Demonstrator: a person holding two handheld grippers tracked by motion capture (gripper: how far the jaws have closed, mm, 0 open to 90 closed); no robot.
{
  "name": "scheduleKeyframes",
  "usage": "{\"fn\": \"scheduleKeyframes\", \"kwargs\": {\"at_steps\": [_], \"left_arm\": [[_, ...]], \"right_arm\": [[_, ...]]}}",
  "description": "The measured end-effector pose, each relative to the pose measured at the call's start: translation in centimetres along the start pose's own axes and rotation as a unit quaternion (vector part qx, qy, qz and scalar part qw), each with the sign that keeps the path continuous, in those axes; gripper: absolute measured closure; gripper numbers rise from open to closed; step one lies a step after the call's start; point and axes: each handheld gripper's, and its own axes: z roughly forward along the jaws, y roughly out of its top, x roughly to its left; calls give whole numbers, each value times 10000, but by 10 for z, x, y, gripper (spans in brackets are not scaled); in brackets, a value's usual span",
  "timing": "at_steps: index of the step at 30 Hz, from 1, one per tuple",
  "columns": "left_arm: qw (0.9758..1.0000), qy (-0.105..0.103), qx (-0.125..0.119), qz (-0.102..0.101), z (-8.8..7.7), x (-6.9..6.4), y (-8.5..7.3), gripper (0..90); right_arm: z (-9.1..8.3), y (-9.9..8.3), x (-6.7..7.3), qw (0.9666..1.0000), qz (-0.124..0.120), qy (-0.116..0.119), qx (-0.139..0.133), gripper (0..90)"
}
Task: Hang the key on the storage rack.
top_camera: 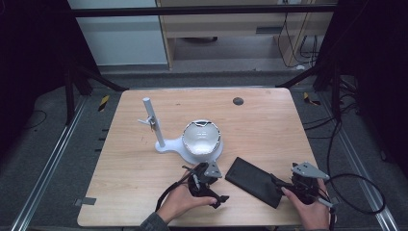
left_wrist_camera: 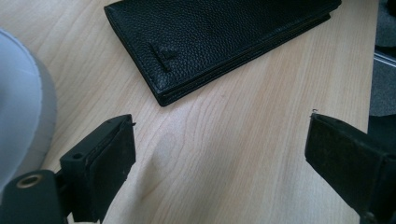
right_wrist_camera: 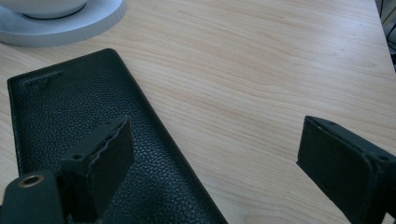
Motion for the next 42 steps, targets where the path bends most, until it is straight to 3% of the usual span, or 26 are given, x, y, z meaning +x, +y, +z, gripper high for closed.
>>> {"fn": "scheduleKeyframes", "kwargs": {"at_steps": [10, 17, 42], "left_arm": [[9995, -248, 163, -84, 22, 4, 1, 83], [9993, -276, 245, -95, 31, 6, 4, 83], [9991, -274, 301, -134, 39, 9, 8, 83]], "right_arm": [[1, 3, 6, 9999, -119, 96, 51, 106], [2, 3, 7, 9998, -122, 139, 66, 104], [1, 3, 6, 9997, -154, 166, 61, 102]]}}
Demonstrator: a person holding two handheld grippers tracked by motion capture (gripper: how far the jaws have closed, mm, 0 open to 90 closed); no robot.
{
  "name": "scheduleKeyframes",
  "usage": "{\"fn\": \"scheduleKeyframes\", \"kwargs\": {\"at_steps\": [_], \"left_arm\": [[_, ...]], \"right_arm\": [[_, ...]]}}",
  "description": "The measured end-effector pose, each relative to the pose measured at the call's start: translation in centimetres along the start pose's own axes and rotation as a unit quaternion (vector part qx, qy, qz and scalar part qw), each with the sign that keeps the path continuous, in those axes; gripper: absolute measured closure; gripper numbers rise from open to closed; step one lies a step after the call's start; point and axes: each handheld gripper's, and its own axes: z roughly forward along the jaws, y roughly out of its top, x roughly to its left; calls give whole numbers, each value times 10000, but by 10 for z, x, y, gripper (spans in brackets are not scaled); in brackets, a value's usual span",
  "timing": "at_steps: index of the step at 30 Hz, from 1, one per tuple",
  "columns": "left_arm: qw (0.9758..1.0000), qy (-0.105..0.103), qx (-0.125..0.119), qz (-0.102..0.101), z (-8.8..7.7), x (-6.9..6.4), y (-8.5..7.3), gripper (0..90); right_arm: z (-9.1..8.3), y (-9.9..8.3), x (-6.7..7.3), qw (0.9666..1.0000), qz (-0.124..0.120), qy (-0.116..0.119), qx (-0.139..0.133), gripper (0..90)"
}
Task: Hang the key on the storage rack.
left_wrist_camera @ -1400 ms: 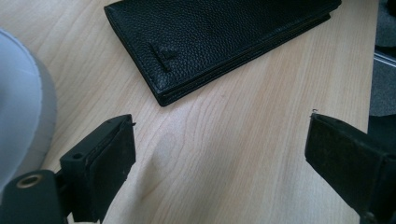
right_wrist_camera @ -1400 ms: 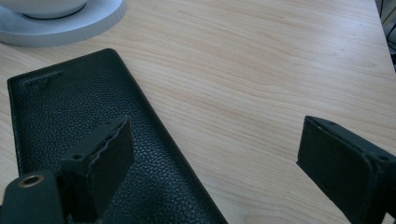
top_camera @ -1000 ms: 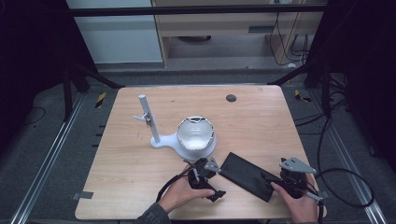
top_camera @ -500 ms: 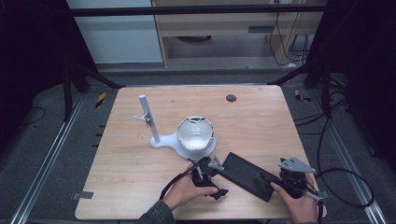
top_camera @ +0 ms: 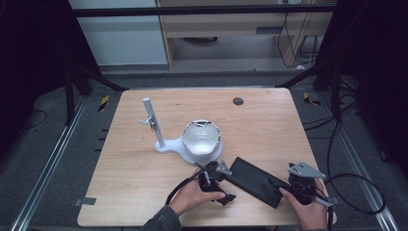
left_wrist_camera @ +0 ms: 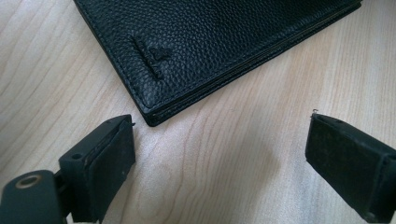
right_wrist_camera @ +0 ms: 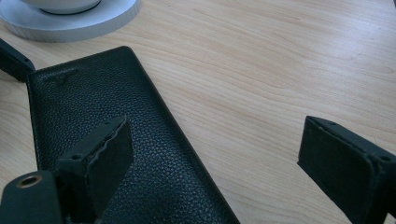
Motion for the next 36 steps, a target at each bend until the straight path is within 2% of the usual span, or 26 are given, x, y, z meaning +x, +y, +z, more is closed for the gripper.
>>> {"fn": "scheduleKeyframes", "kwargs": {"at_steps": [13, 18, 26, 32, 36], "left_arm": [[10000, -58, -4, 75, 2, -2, 2, 85], [10000, -91, -20, 36, 2, -2, 2, 85], [9994, -178, -269, -126, -5, 0, 4, 128], [9982, -152, -540, -219, -10, 3, 5, 181], [9975, -88, -646, -256, -13, 5, 7, 264]], "right_arm": [[0, 0, 0, 10000, 21, 9, 11, 101], [0, 0, 0, 10000, 16, 14, -1, 101], [-1, 1, 1, 10000, 9, 28, -12, 101], [-5, 4, 3, 9999, 11, 106, -62, 94], [-11, 11, 11, 9995, -108, 245, -143, 103]]}}
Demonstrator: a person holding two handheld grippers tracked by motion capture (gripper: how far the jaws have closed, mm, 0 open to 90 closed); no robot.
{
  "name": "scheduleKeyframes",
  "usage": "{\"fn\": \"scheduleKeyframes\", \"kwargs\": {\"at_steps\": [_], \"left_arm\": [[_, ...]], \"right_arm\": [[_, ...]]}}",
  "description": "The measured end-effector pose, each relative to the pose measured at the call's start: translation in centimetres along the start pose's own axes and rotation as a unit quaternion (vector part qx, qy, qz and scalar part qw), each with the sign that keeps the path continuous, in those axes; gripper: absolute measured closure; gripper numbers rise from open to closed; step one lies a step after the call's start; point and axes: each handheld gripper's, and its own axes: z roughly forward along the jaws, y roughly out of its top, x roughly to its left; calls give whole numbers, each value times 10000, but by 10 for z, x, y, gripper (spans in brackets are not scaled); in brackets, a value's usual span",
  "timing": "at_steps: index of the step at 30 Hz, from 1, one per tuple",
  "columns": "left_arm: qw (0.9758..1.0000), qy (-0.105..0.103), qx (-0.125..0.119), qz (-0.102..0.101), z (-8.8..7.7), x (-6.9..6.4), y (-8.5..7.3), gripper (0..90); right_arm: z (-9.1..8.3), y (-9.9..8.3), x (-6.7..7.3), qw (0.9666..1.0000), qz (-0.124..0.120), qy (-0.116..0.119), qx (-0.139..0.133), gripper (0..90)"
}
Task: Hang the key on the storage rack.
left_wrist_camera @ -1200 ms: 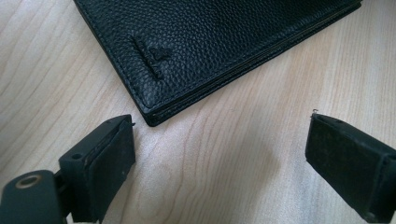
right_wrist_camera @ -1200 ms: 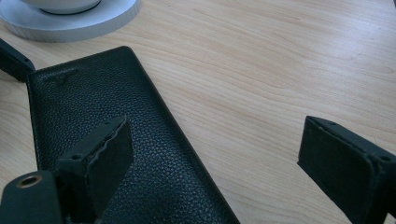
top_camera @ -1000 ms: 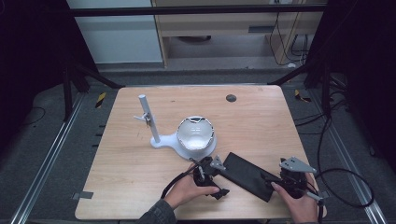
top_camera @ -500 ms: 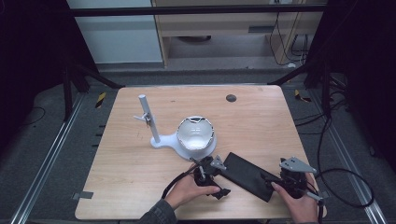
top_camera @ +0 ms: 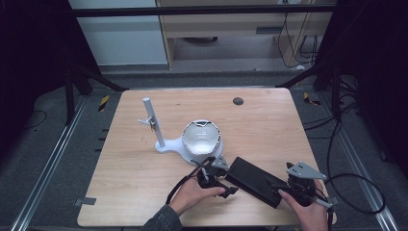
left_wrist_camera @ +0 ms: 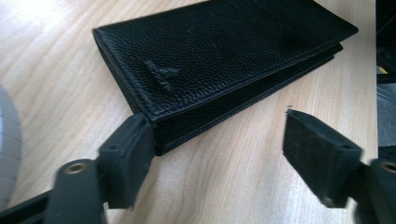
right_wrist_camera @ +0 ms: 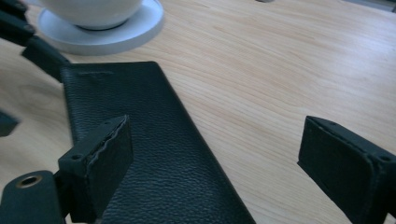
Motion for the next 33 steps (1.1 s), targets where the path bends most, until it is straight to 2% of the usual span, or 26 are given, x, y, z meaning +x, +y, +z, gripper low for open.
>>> {"fn": "scheduleKeyframes", "kwargs": {"at_steps": [5, 12, 21, 27, 33], "left_arm": [[10000, 48, -24, 33, -1, 2, 4, 315], [9998, 155, -138, 25, -4, 3, 9, 385], [9995, 225, -215, 40, -7, 3, 13, 420], [9993, 272, -247, 78, -9, 4, 18, 431], [9990, 313, -310, 31, -10, 5, 21, 458]], "right_arm": [[-3, 5, 11, 9995, -253, 178, 35, 115], [-3, 8, 27, 9971, -560, 440, 253, 117], [0, 8, 41, 9922, -914, 634, 566, 91], [5, 11, 45, 9879, -1091, 763, 797, 77], [9, 17, 48, 9836, -1293, 777, 985, 88]]}}
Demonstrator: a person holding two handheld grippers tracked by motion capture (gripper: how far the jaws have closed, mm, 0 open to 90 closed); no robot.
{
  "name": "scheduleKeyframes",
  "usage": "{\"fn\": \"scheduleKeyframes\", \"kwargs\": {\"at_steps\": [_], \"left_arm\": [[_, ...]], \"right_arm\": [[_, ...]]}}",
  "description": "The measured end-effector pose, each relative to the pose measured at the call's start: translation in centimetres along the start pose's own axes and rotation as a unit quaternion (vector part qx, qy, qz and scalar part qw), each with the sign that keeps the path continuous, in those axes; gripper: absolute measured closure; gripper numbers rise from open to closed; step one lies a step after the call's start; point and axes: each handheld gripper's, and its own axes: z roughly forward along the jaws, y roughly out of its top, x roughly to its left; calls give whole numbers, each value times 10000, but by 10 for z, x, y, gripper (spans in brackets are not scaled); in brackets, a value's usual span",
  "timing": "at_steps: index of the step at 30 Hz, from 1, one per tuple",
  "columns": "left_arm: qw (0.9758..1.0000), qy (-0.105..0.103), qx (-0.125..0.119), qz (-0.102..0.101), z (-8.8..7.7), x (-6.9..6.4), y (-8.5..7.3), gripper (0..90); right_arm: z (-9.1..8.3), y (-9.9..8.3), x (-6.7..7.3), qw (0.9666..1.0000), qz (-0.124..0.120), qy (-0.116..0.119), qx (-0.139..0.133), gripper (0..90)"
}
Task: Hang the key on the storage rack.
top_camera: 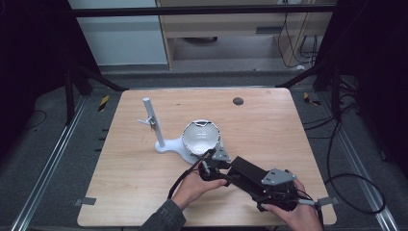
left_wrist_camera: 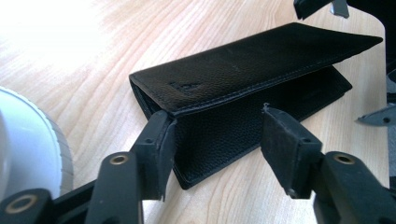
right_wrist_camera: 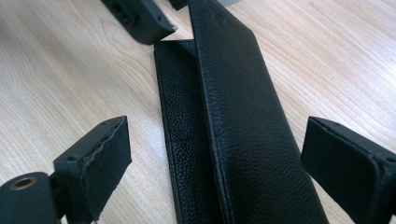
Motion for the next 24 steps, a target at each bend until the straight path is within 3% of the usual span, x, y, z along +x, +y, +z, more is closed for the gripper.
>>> {"fn": "scheduleKeyframes", "kwargs": {"at_steps": [2, 8, 15, 20, 24], "left_arm": [[10000, 7, -44, -45, -1, 1, 1, 474], [10000, 42, -71, -40, -2, 2, 4, 484], [9999, 67, -89, -68, 0, 2, 8, 484], [9999, 22, -140, -93, 1, 2, 10, 484], [9998, 8, -179, -99, 1, 0, 13, 480]], "right_arm": [[3, 5, -1, 9999, -135, -49, 87, 104], [7, 13, -4, 9996, -221, -66, 136, 180], [15, 20, -9, 9985, -358, -105, 406, 268], [24, 27, -12, 9962, -518, -147, 686, 362], [30, 31, -15, 9943, -609, -199, 850, 495]]}}
